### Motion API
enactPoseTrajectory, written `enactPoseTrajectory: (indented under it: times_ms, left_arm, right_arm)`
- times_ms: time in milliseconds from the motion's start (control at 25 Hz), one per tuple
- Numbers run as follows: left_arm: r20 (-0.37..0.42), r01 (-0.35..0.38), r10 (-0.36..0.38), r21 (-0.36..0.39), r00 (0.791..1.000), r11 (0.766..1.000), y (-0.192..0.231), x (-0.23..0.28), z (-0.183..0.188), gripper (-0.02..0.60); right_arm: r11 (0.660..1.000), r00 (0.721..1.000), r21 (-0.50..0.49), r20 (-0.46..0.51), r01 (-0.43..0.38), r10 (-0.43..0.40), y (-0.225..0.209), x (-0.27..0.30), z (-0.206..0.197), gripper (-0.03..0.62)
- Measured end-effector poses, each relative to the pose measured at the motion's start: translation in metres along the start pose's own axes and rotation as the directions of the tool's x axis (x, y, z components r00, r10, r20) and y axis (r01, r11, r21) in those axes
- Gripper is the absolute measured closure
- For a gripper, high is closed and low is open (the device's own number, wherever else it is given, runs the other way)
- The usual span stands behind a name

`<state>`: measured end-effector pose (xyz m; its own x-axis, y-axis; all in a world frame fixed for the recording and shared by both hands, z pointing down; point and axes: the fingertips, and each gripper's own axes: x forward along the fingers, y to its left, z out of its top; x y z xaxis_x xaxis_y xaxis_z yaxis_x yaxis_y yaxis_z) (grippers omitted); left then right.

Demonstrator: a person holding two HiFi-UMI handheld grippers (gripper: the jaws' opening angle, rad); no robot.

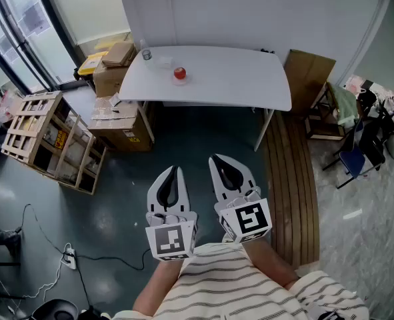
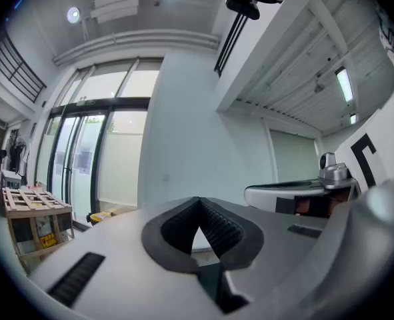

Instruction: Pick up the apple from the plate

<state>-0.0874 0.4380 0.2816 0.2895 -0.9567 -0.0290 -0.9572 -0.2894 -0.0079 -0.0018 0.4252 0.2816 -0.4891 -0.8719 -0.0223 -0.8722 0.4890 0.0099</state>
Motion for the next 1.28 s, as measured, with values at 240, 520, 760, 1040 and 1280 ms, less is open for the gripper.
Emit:
enactPoseTrajectory:
  times_ms: [240,520,760,1040,1280]
  left_arm:
    - [-0.002,-0.017,0.017,0.006,1.0,1.0,-0.018,0.003,0.003,0.577]
    - [0.012,-0.038,0.038,0.016,0.999,0.999,-0.051,0.013,0.003,0.577]
    - [0.001,-0.057,0.057,0.015,0.998,0.998,-0.086,0.016,-0.006,0.577]
    - [-0.043,-0.06,0.06,0.01,0.997,0.998,-0.08,0.035,-0.031,0.577]
    - [-0.063,-0.048,0.048,-0.008,0.997,0.999,-0.056,0.078,-0.048,0.577]
  right_arm:
    - [1.0,1.0,0.007,0.006,-0.015,0.014,-0.016,-0.011,0.001,0.582]
    - [0.999,0.999,0.009,0.0,-0.039,0.039,-0.048,-0.029,-0.003,0.582]
    - [0.998,0.999,0.014,0.005,-0.054,0.054,-0.072,-0.046,-0.008,0.582]
    - [0.997,0.997,0.046,-0.019,-0.068,0.069,-0.083,-0.026,-0.027,0.582]
    - [0.998,0.998,0.044,-0.04,-0.048,0.05,-0.099,0.016,-0.041,0.582]
